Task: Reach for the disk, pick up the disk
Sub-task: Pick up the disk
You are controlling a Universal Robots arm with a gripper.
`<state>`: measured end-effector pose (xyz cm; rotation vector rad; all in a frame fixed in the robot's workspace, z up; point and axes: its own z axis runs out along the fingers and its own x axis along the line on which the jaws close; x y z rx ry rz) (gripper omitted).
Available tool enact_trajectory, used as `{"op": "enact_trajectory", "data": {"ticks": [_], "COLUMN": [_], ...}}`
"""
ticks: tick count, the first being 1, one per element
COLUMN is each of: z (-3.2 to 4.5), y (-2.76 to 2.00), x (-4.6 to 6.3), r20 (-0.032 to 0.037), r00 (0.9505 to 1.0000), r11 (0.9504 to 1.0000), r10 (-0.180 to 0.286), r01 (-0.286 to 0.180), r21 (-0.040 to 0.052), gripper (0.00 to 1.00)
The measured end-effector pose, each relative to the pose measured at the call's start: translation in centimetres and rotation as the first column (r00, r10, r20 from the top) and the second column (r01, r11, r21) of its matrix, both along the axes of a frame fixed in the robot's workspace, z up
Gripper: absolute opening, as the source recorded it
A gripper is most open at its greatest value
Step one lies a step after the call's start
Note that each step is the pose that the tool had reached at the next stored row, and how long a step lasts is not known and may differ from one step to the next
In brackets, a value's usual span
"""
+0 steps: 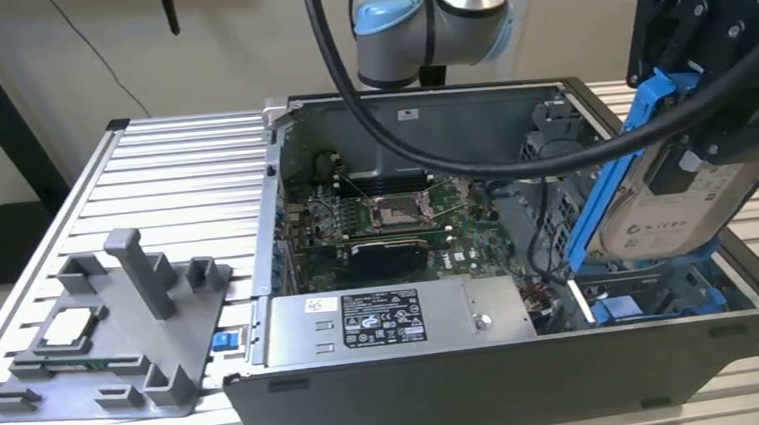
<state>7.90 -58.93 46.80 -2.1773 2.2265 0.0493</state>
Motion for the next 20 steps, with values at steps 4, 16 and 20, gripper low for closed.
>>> {"op": "enact_trajectory", "data": {"ticks": [4,16,20], "z": [-0.63,-2.81,-3.32], "y": [0.00,0.00,0.06], "x": [1.0,2.4,2.4], "r20": [0.0000,0.0000,-0.0001], "r00": [1.0000,1.0000,0.9997], "r11": [1.0000,0.9999,0.9995], "r10": [0.000,-0.004,-0.022], "r01": [0.000,0.004,0.022], "r21": [0.0002,0.0128,0.0201], "gripper": [0.00,0.00,0.00]}}
